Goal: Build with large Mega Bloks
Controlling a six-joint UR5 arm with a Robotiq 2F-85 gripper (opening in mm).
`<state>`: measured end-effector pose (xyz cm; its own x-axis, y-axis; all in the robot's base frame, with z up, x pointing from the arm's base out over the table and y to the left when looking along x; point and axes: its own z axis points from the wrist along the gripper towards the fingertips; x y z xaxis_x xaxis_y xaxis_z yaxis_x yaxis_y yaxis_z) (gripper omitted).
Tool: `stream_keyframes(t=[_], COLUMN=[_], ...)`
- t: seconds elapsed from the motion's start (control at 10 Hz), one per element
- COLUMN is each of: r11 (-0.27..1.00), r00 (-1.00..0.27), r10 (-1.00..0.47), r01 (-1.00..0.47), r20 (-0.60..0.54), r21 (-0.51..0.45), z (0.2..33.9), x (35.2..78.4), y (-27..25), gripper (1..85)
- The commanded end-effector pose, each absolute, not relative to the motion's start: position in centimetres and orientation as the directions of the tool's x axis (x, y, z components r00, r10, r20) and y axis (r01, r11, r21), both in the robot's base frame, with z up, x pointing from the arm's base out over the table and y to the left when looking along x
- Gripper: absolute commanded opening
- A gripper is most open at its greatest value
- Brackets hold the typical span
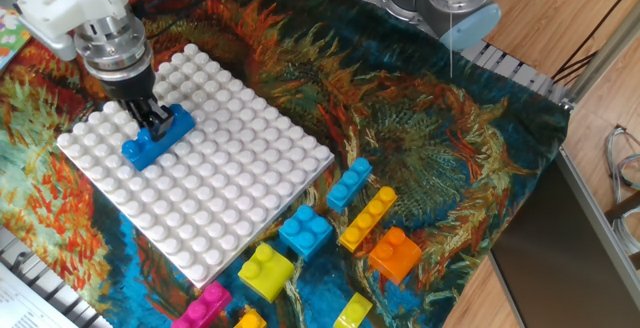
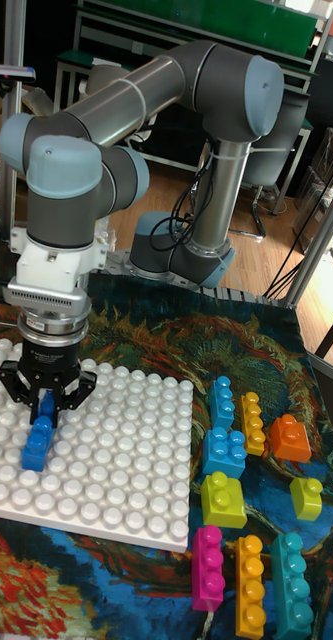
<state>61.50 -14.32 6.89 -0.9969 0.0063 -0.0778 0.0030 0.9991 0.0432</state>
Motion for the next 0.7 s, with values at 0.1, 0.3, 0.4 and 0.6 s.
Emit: stream_keyframes(t=[0.1,0.3,0.4,0.6], r11=[0.999,0.999,0.999,0.999], r00=[-0.997,-0.997,-0.997,-0.996], r10=[-0.001,-0.007,-0.008,-0.011], r01=[-0.005,-0.011,-0.012,-0.015], r20=[-0.081,-0.081,-0.081,-0.086], r21=[0.042,0.045,0.046,0.050], z=[6.78,6.86,6.84,6.71], x=[61.68,61.68,61.70,61.88], y=[-13.85,-13.88,-13.86,-13.78], gripper=[1.3,1.3,1.3,1.3])
